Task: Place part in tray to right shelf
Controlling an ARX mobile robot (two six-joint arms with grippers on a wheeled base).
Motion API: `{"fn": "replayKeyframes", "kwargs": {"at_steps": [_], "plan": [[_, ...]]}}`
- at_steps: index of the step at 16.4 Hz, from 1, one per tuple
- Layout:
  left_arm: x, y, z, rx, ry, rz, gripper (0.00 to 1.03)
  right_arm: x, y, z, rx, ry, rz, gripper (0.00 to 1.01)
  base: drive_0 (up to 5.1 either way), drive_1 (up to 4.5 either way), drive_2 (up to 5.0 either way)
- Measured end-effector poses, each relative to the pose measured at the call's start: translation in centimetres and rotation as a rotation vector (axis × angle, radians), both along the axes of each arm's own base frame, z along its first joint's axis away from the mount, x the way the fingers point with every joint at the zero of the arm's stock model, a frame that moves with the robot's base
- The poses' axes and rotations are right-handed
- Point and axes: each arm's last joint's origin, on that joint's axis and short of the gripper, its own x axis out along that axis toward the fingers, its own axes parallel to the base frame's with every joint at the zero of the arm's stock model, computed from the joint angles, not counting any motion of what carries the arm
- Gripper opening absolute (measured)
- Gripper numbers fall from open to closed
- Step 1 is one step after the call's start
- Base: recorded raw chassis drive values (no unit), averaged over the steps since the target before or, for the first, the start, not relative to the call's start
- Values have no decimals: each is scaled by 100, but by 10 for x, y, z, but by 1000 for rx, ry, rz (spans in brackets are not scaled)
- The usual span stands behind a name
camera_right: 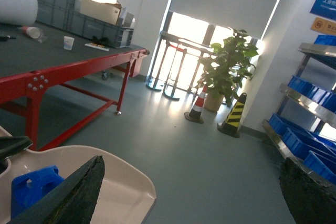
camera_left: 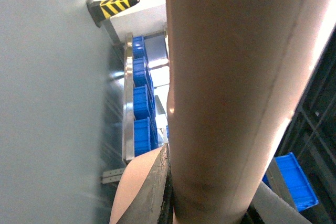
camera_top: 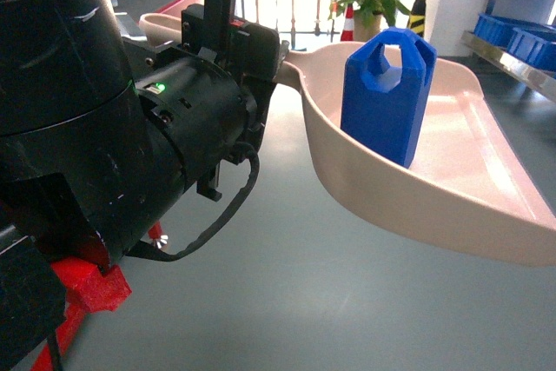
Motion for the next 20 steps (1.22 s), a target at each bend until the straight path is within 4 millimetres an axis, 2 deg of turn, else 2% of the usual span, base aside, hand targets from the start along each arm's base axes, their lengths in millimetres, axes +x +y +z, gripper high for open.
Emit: {"fn": "replayKeyframes", "kwargs": {"at_steps": [20], "plan": [[0,0,0,0,0,-1,18,0,0,-1,-2,6,-1,98,5,435,-425]]}}
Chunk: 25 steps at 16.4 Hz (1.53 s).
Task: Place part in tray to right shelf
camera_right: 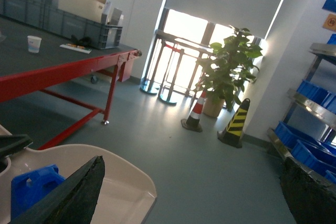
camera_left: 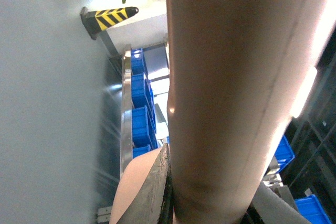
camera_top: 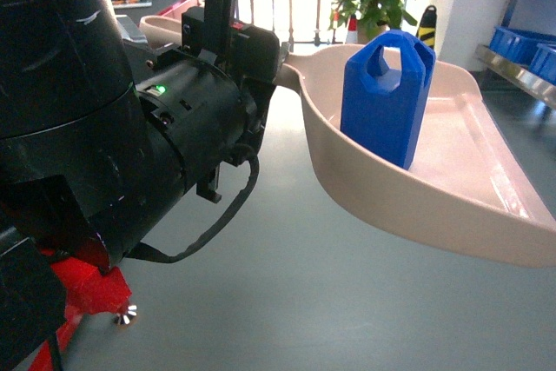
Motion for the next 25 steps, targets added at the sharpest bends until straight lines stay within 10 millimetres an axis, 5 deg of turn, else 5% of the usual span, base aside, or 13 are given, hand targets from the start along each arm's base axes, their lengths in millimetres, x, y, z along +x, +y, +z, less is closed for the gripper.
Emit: {"fn": "replayKeyframes", "kwargs": {"at_steps": [6,25], "plan": [[0,0,0,-3,-3,1,18,0,0,0,1,-3,2,98,9,443,-424],[0,0,0,-1,-2,1,18,0,0,0,1,-3,2,98,-159,-159,-159]]}}
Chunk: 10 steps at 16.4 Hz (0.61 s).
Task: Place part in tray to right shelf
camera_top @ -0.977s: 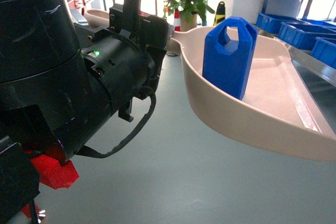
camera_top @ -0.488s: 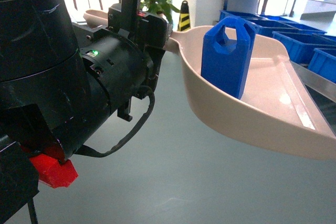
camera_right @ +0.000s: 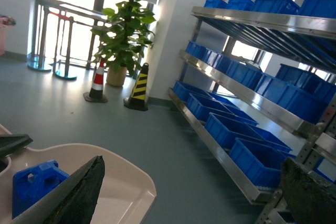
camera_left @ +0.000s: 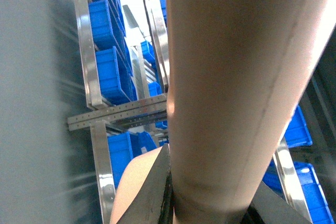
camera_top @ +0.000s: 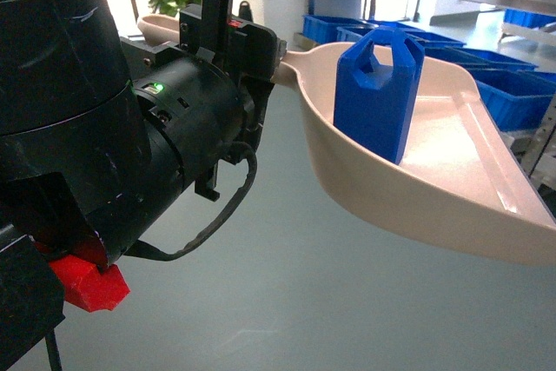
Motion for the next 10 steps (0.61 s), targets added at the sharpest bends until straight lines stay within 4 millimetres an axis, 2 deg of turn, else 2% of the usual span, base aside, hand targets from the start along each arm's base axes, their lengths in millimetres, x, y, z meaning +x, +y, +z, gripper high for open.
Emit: {"fn": "replayKeyframes", "kwargs": {"at_steps": [10], "plan": [[0,0,0,0,0,0,18,0,0,0,0,0,0,98,-159,-159,-159]]}}
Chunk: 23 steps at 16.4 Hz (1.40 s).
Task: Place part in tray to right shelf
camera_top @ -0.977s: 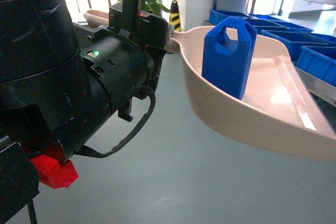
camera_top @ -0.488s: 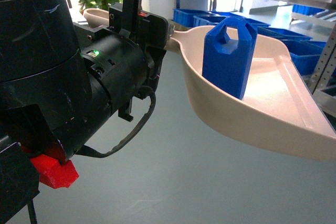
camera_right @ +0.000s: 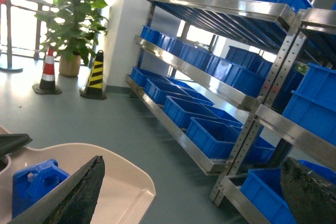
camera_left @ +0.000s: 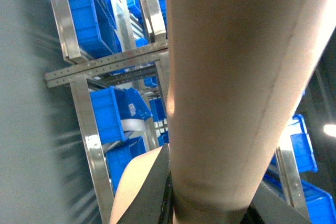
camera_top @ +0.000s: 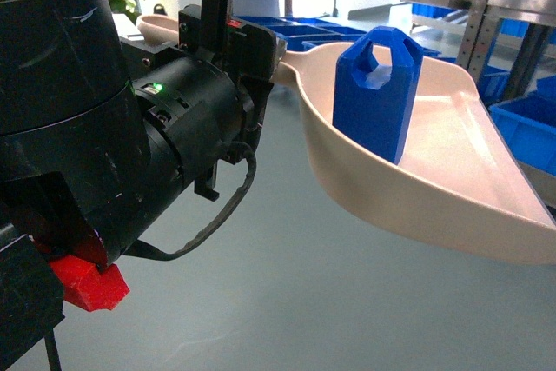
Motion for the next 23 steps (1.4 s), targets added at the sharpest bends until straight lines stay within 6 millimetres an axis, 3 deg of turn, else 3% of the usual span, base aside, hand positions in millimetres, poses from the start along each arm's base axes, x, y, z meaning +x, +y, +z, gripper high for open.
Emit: {"fn": "replayKeyframes", "kwargs": {"at_steps": [23], "plan": [[0,0,0,0,0,1,18,0,0,0,0,0,0,98,-159,-159,-159]]}}
